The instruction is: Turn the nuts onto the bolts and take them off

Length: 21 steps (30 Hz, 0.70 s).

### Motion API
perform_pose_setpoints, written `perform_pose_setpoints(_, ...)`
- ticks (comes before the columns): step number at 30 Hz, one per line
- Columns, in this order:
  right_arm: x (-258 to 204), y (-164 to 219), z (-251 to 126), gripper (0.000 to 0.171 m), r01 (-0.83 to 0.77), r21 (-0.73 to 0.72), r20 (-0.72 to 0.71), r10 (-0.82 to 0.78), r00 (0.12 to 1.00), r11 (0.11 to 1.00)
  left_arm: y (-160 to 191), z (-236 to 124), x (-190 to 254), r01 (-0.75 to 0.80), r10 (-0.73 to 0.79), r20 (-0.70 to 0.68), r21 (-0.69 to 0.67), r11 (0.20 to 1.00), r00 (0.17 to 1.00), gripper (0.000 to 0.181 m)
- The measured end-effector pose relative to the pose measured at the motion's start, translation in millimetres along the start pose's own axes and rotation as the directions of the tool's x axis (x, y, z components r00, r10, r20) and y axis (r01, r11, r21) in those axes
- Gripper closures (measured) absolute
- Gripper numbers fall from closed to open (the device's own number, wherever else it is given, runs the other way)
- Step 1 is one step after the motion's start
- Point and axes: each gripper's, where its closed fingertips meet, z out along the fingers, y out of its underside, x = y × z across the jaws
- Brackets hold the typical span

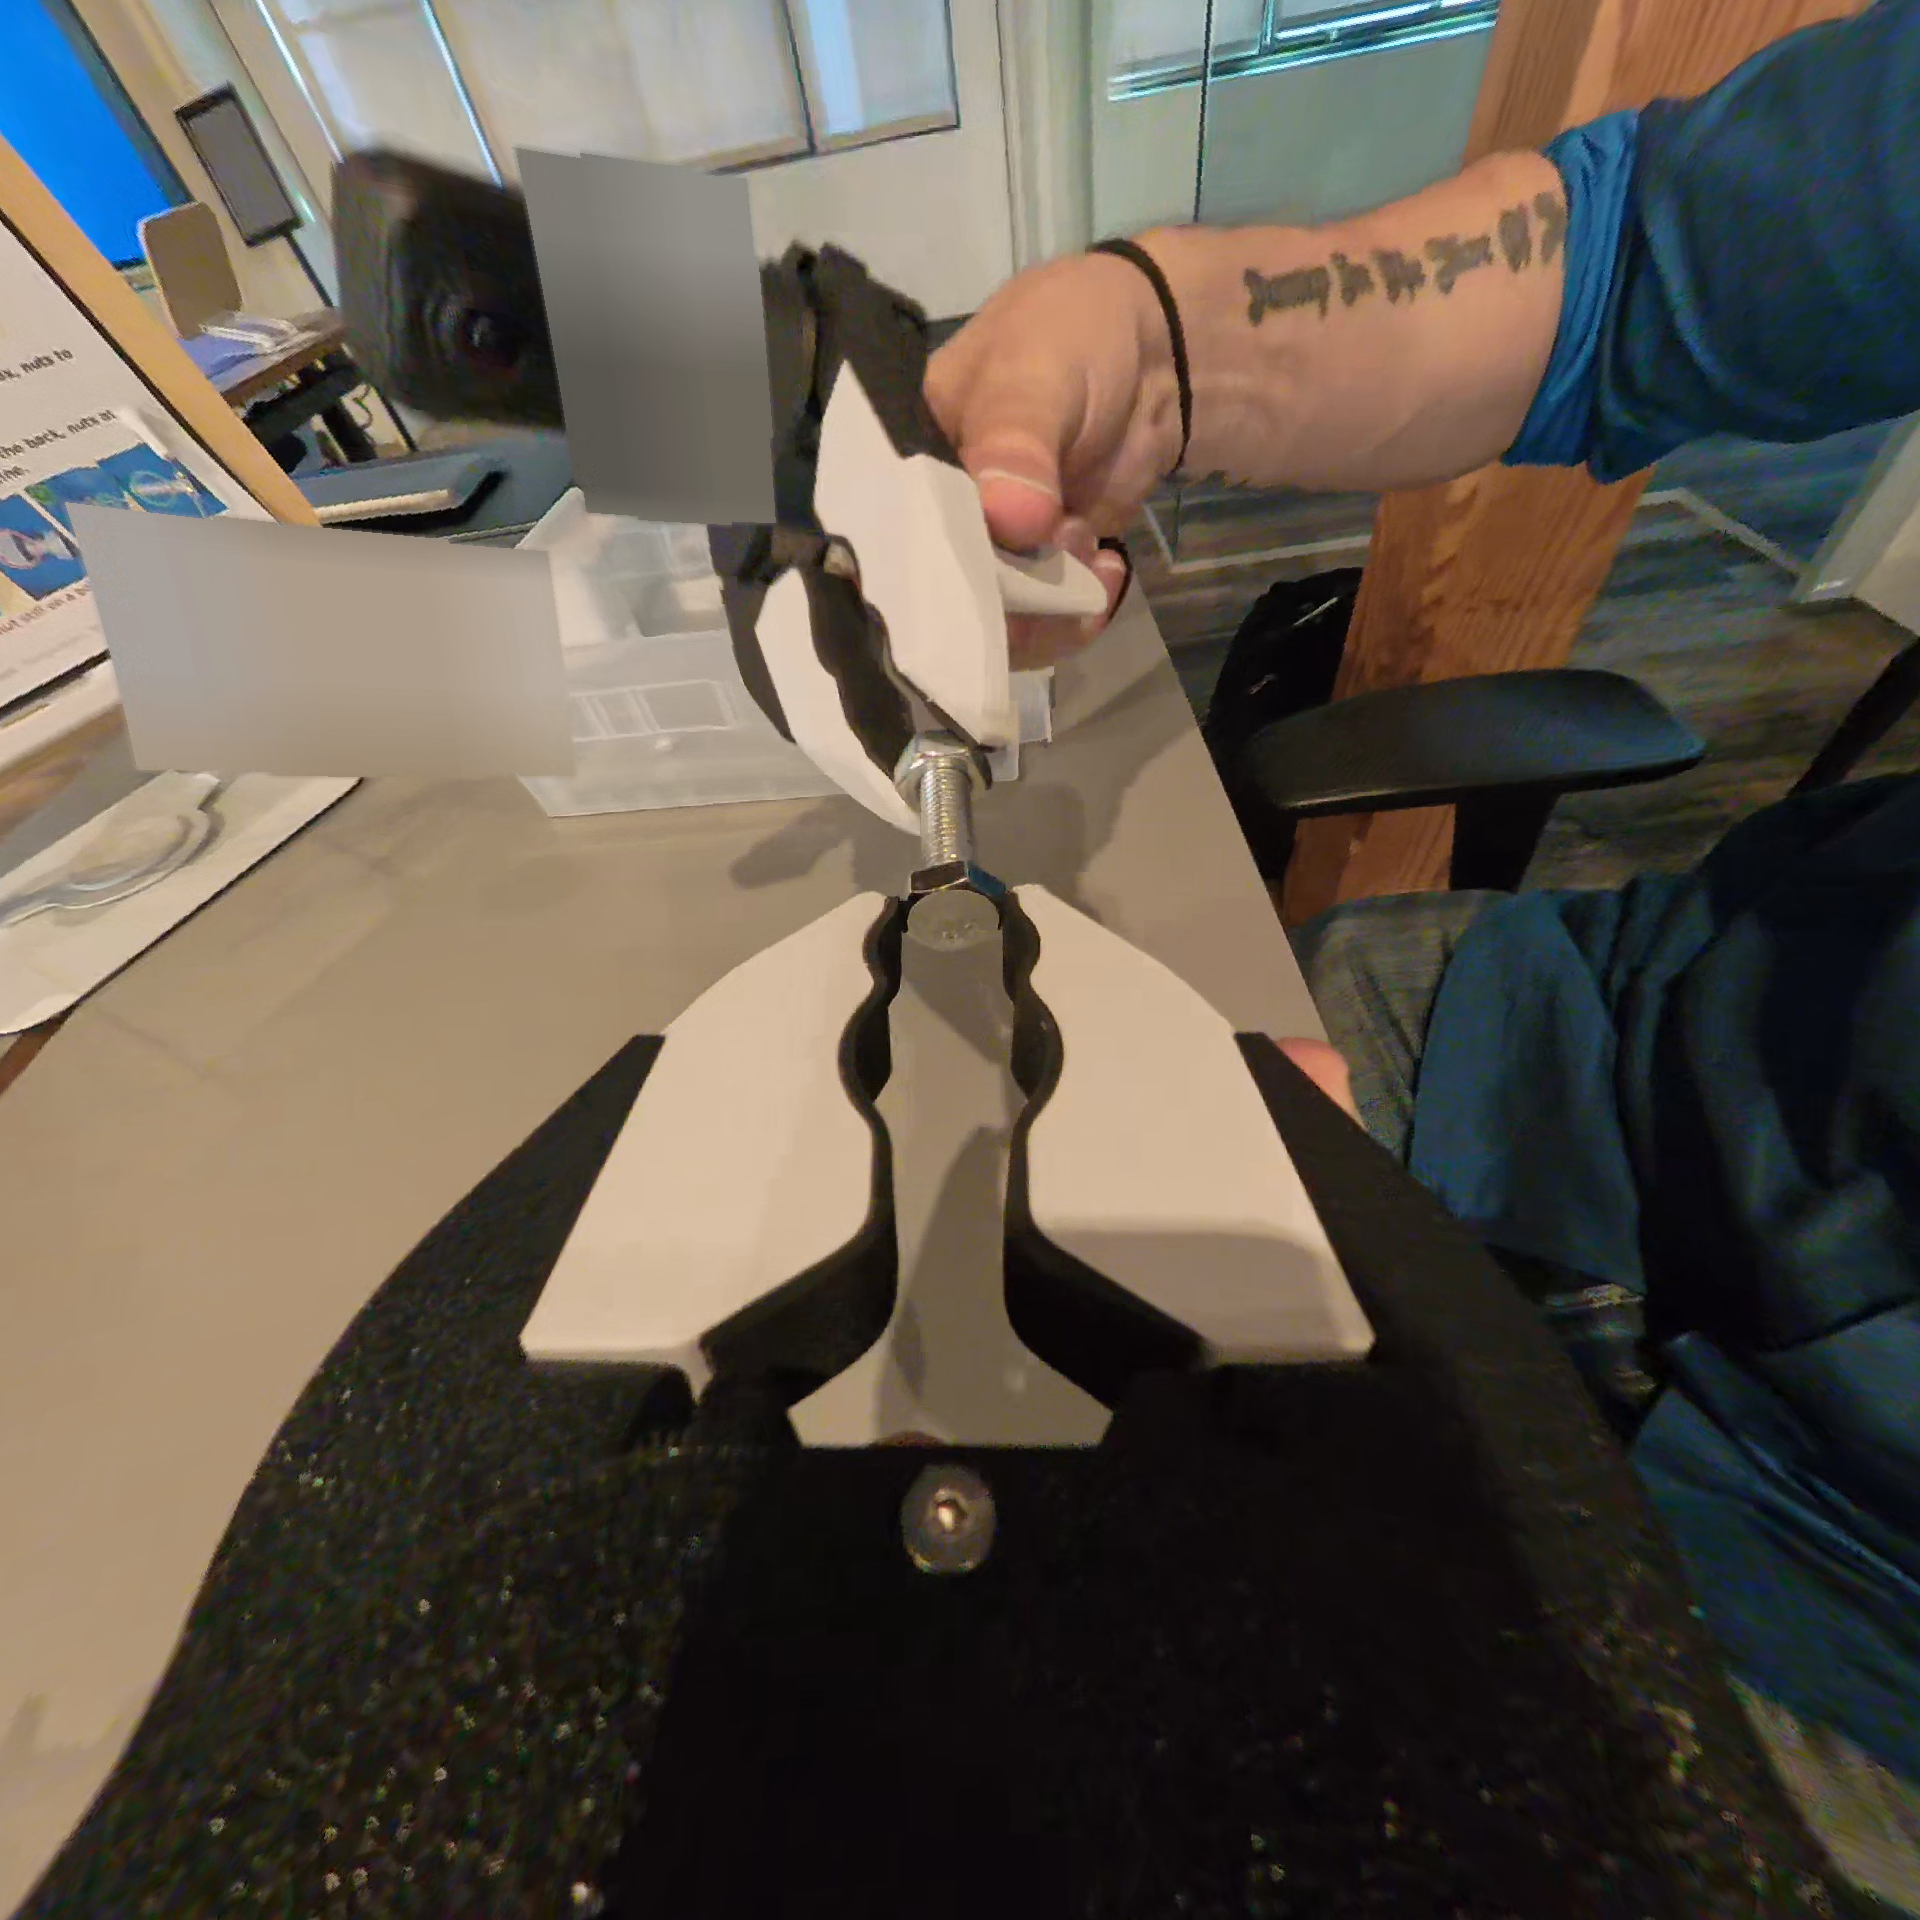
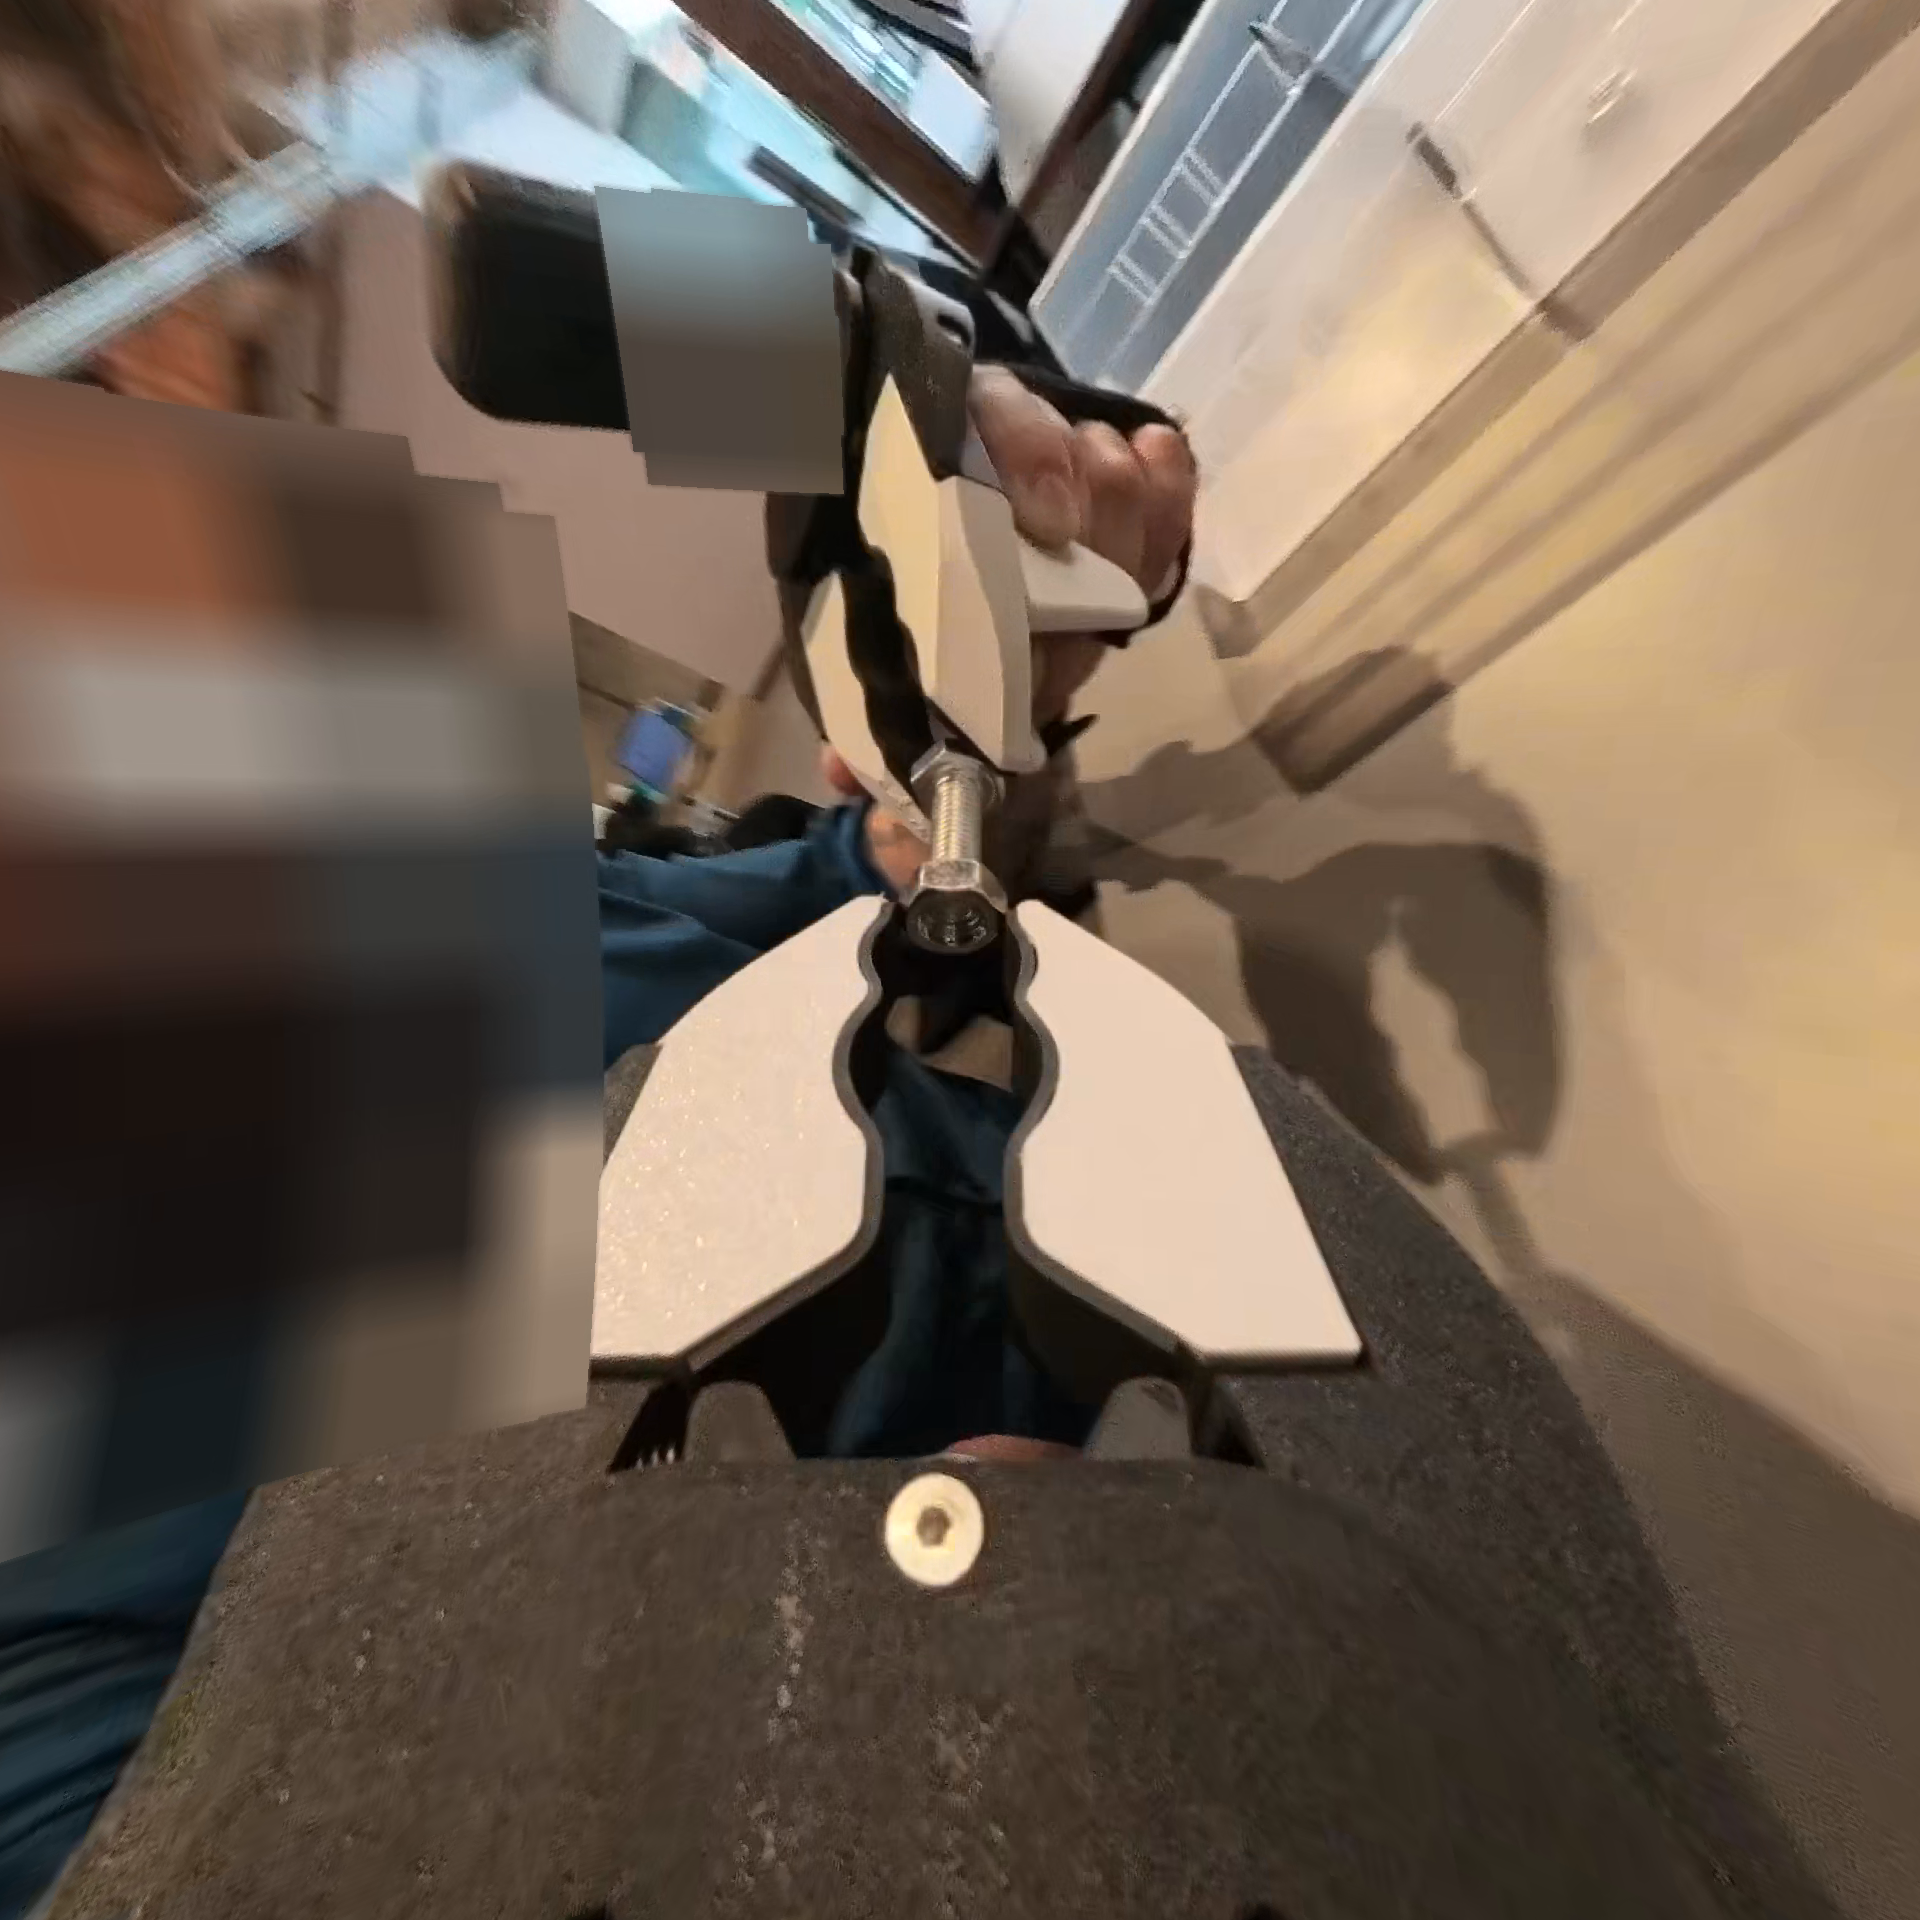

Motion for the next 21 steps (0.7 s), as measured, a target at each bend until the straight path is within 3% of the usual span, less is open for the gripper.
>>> perform_pose_setpoints(2, 0.0, 0.5, 0.6, 0.153, -0.051, 0.012, 0.055, 0.050, 0.997, 0.999, -0.8, 0.1, 0.2, -0.007, 0.007, 0.005, -0.006, 1.000, 1.000, 0.164)
perform_pose_setpoints(5, 0.1, 2.3, 3.5, 0.146, -0.006, 0.001, 0.044, 0.006, 0.999, 1.000, 0.0, 0.5, -0.2, 0.008, -0.008, 0.000, 0.001, 1.000, 1.000, 0.164)
perform_pose_setpoints(7, -1.9, -1.3, 3.9, 0.139, 0.080, 0.010, 0.002, -0.080, 0.997, 0.997, -0.7, 0.4, -0.8, 0.040, -0.039, -0.020, 0.029, 0.999, 0.999, 0.164)
perform_pose_setpoints(10, 2.2, -8.9, -1.9, 0.130, 0.308, -0.014, -0.173, -0.306, 0.936, 0.951, -2.5, -3.1, -1.4, 0.092, -0.089, -0.055, 0.070, 0.993, 0.995, 0.164)
perform_pose_setpoints(14, -2.9, -17.6, -9.1, 0.131, 0.647, -0.136, -0.359, -0.646, 0.674, 0.751, -8.3, -9.1, -2.3, 0.166, -0.151, -0.112, 0.137, 0.977, 0.982, 0.164)
perform_pose_setpoints(17, -5.0, -15.2, -3.8, 0.133, 0.768, -0.286, -0.406, -0.798, 0.445, 0.573, -9.4, -11.0, -2.8, 0.190, -0.169, -0.134, 0.161, 0.969, 0.976, 0.164)
perform_pose_setpoints(21, -4.2, -13.0, 6.3, 0.134, 0.810, -0.363, -0.400, -0.862, 0.311, 0.461, -11.5, -10.4, -1.6, 0.197, -0.172, -0.146, 0.174, 0.965, 0.974, 0.164)
